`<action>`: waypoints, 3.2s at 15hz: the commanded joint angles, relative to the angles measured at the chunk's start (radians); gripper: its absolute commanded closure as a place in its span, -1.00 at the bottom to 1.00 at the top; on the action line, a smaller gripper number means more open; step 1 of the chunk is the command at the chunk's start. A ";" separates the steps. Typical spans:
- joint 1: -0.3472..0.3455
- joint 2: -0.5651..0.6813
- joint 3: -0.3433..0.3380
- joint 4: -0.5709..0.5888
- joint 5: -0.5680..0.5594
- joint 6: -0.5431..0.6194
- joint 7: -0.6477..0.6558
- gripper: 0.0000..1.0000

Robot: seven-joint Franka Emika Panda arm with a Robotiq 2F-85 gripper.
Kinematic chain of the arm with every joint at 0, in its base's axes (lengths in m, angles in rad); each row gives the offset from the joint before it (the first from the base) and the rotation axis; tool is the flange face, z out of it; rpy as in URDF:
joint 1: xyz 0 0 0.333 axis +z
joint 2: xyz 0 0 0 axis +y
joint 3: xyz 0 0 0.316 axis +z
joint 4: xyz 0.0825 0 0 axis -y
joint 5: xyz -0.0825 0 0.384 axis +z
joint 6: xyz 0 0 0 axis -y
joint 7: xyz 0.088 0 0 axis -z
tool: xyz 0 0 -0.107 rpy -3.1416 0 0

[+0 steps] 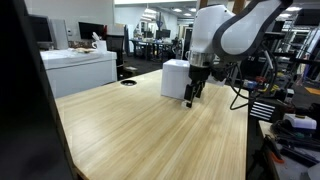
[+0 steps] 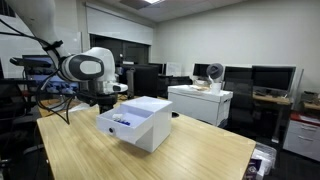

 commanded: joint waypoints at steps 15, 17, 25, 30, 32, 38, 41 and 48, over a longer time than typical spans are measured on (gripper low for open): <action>-0.008 0.102 -0.035 0.089 0.116 0.035 -0.010 0.21; -0.007 0.103 -0.037 0.090 0.113 0.032 -0.008 0.54; 0.018 -0.033 -0.039 0.101 0.046 -0.087 0.024 0.75; 0.008 -0.199 0.009 0.154 0.002 -0.221 0.008 0.74; -0.002 -0.237 0.021 0.168 -0.017 -0.241 0.011 0.74; -0.091 -0.268 -0.004 0.189 -0.070 -0.248 0.065 0.74; -0.156 -0.256 -0.029 0.205 -0.105 -0.252 0.115 0.74; -0.216 -0.227 -0.053 0.204 -0.148 -0.292 0.192 0.74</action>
